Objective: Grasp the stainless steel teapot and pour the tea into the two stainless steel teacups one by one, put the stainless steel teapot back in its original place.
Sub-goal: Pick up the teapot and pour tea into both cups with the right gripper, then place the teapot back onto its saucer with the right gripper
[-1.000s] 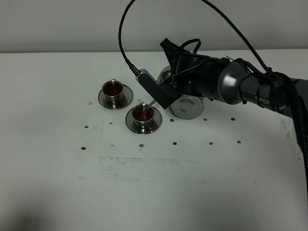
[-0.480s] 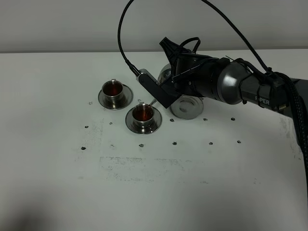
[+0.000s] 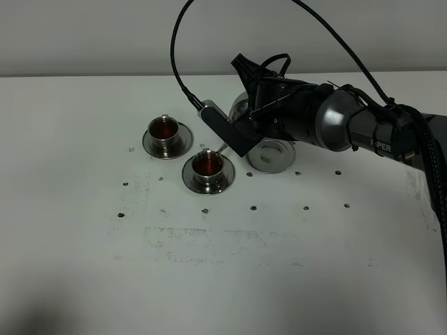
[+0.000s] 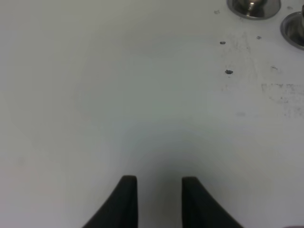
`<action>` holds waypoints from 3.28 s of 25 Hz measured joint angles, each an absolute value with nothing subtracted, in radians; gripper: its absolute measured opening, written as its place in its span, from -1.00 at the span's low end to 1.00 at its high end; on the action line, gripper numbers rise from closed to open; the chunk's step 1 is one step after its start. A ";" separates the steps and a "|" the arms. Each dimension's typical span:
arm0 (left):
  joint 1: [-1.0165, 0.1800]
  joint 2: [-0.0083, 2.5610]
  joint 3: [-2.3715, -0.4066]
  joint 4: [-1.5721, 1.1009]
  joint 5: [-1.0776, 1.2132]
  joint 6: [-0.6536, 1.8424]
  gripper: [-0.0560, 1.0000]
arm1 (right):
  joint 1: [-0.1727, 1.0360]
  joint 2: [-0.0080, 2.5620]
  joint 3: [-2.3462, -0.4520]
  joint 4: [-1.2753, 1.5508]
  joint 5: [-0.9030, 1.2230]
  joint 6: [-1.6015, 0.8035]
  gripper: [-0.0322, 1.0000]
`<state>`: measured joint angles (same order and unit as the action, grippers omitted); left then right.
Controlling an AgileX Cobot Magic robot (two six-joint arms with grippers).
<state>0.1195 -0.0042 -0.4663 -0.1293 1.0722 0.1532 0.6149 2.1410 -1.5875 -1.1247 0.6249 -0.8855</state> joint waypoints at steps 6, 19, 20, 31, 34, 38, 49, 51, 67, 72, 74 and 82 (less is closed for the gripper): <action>0.120 -0.004 -0.466 -0.129 1.072 0.153 -0.35 | 0.615 2.141 -1.588 -1.128 0.624 -0.877 -0.59; 0.120 -0.004 -0.466 -0.129 1.072 0.153 -0.35 | 0.615 2.141 -1.588 -1.119 0.621 -0.870 -0.59; 0.120 -0.004 -0.466 -0.129 1.072 0.151 -0.35 | 0.615 2.141 -1.588 -1.110 0.621 -0.870 -0.59; 0.120 -0.004 -0.466 -0.129 1.072 0.151 -0.35 | 0.615 2.129 -1.588 -1.028 0.626 -0.859 -0.59; 0.120 -0.004 -0.466 -0.129 1.072 0.151 -0.35 | 0.616 2.108 -1.588 -0.977 0.628 -0.859 -0.59; 0.120 -0.004 -0.466 -0.129 1.072 0.152 -0.35 | 0.616 2.063 -1.588 -0.900 0.632 -0.829 -0.59; 0.120 -0.004 -0.466 -0.129 1.072 0.152 -0.35 | 0.606 1.918 -1.545 -0.471 0.821 -0.543 -0.59; 0.120 -0.004 -0.466 -0.129 1.072 0.152 -0.35 | 0.601 1.883 -1.494 -0.376 0.802 -0.447 -0.59; 0.120 -0.004 -0.466 -0.129 1.072 0.152 -0.35 | 0.578 1.854 -1.214 0.055 0.692 -0.245 -0.59; 0.120 -0.004 -0.466 -0.129 1.072 0.152 -0.35 | 0.578 1.885 -1.198 0.086 0.682 -0.242 -0.59; 0.120 -0.004 -0.466 -0.129 1.072 0.152 -0.35 | 0.578 1.907 -1.197 0.088 0.680 -0.242 -0.59; 0.120 -0.004 -0.466 -0.129 1.072 0.152 -0.35 | 0.574 1.916 -1.286 0.036 0.767 -0.231 -0.59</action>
